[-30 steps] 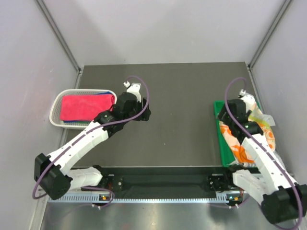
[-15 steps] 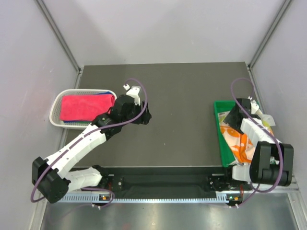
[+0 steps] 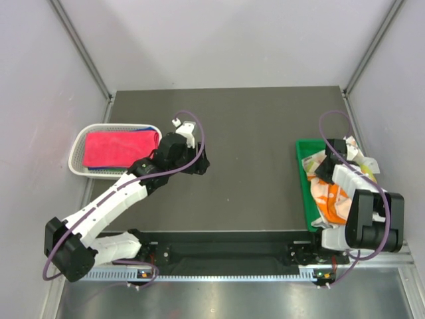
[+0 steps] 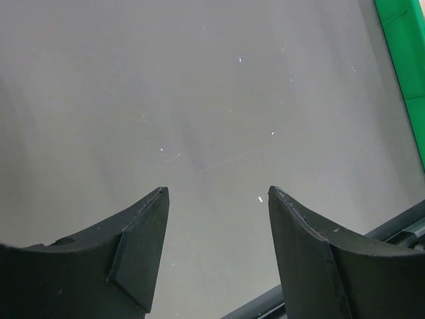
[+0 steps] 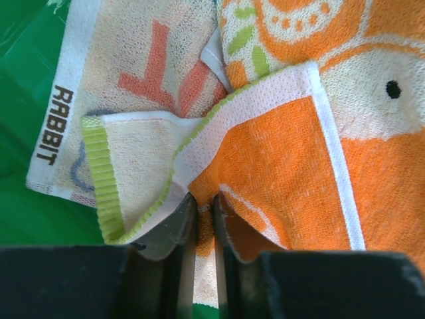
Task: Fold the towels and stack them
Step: Grab crumpled towel
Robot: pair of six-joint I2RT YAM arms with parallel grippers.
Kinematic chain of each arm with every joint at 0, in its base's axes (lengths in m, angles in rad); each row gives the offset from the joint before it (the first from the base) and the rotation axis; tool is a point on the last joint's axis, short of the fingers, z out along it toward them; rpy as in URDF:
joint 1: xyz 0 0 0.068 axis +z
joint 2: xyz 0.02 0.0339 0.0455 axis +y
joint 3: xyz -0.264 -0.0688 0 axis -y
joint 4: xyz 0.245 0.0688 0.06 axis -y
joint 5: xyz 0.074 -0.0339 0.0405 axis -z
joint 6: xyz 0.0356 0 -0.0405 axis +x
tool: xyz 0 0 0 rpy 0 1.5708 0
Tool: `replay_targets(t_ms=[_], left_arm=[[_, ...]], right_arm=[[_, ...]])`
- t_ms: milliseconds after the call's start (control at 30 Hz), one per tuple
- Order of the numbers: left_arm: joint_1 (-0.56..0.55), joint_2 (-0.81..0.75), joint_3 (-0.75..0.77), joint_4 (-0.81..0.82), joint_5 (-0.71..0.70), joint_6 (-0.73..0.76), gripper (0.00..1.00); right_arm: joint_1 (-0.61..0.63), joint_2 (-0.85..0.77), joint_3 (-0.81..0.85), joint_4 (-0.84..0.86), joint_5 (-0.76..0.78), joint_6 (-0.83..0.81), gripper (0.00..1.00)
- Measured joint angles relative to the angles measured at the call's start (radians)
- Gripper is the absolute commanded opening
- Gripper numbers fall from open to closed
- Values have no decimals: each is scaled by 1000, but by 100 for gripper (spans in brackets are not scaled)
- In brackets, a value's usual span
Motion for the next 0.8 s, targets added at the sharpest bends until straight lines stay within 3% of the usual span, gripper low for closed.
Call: replay_targets(t_ms=[200, 433, 567, 667, 800], left_arm=[[0, 0, 0, -2, 0, 7, 66], [0, 0, 0, -2, -1, 8, 66], [0, 1, 0, -2, -1, 10, 66], [0, 1, 0, -3, -1, 10, 66], [0, 3, 0, -7, -1, 10, 66]], right_arm=[[0, -113, 10, -64, -13, -18, 10], [9, -187, 112, -113, -52, -60, 21], [27, -185, 148, -112, -68, -89, 45], [44, -159, 175, -116, -96, -122, 51], [58, -135, 179, -119, -72, -140, 51]])
